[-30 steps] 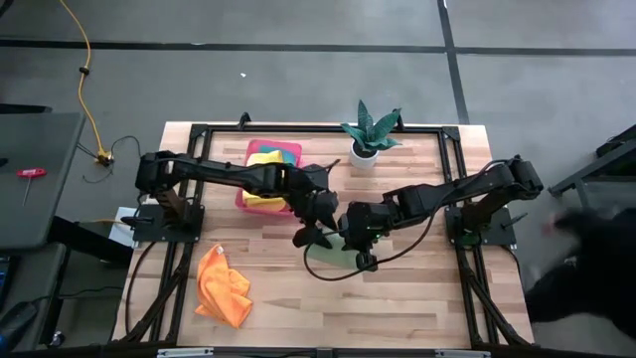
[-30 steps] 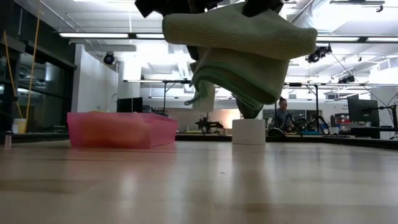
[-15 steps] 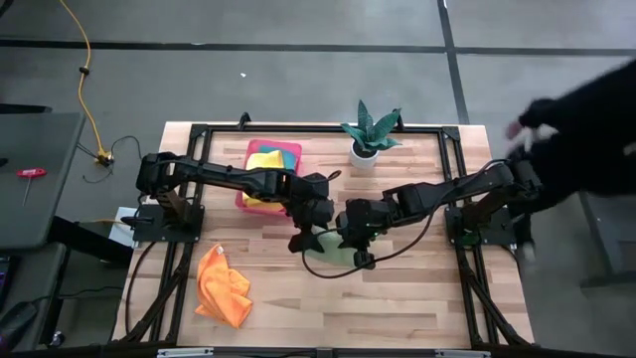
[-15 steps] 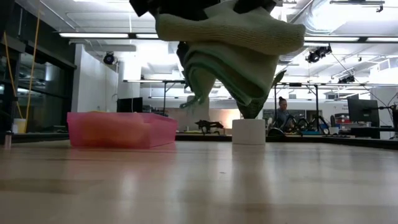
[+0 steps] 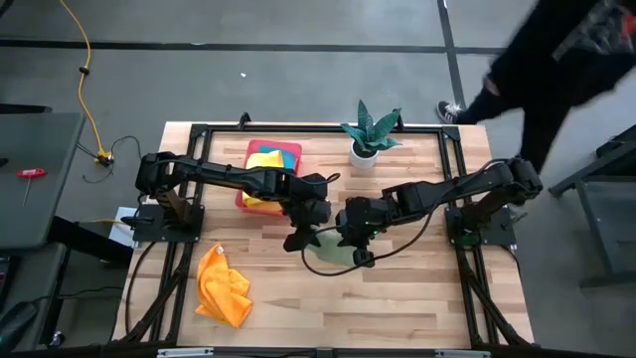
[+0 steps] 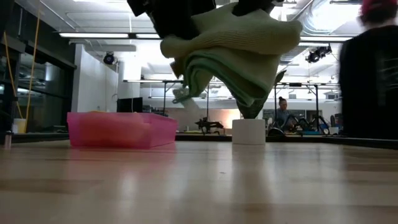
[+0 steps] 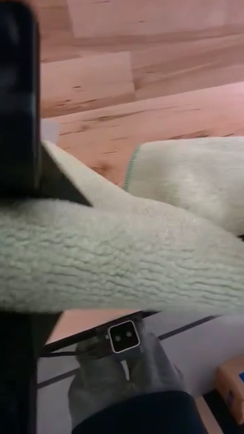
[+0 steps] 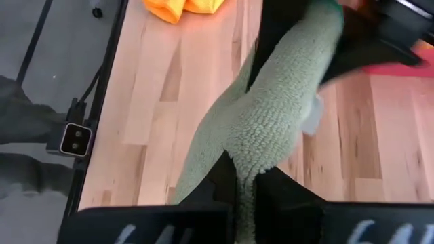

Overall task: Fold microfiber towels
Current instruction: Put the folded green microfiber towel into the pink bin

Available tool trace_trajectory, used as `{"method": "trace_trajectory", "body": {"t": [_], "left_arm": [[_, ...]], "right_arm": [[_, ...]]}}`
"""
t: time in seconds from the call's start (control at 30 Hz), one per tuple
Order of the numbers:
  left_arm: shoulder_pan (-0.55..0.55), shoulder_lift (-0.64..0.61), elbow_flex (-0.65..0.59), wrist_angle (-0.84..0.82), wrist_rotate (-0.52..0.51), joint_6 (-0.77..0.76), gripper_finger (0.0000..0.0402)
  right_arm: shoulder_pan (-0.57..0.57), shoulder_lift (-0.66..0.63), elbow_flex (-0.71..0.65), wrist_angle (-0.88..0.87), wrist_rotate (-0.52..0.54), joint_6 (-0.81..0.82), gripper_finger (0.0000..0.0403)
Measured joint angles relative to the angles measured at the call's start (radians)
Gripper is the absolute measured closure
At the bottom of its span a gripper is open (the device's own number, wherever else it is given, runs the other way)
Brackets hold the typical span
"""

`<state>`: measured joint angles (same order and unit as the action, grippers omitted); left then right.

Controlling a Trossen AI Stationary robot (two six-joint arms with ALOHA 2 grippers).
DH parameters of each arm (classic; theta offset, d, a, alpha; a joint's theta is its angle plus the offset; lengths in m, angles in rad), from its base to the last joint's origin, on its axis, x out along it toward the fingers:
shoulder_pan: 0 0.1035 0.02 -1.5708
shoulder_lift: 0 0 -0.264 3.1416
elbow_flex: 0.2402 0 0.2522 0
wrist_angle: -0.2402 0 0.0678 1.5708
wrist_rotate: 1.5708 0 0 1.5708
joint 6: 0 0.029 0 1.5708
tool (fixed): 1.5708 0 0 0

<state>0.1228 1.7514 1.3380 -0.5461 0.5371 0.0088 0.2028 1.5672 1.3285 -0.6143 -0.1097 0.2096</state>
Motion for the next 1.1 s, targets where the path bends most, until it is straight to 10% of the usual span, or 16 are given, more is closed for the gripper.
{"method": "trace_trajectory", "body": {"t": [0.1, 0.37, 0.73, 1.1], "left_arm": [[0.006, -0.002, 0.0, -0.028, -0.002, -0.005, 0.0381], [0.021, -0.06, 0.002, -0.112, -0.011, -0.06, 0.0393], [0.101, -0.231, -0.002, -0.392, -0.097, -0.058, 0.0395], [0.417, -0.415, 0.0, -0.484, -0.223, -0.102, 0.0396]], "right_arm": [[-0.003, 0.0, 0.0, -0.007, 0.001, 0.001, 0.0403], [-0.005, -0.003, 0.0, -0.008, 0.055, 0.058, 0.0372], [-0.049, -0.021, 0.0, -0.145, 0.11, 0.07, 0.0229], [-0.105, -0.111, 0.0, -0.234, 0.16, 0.081, 0.0213]]}}
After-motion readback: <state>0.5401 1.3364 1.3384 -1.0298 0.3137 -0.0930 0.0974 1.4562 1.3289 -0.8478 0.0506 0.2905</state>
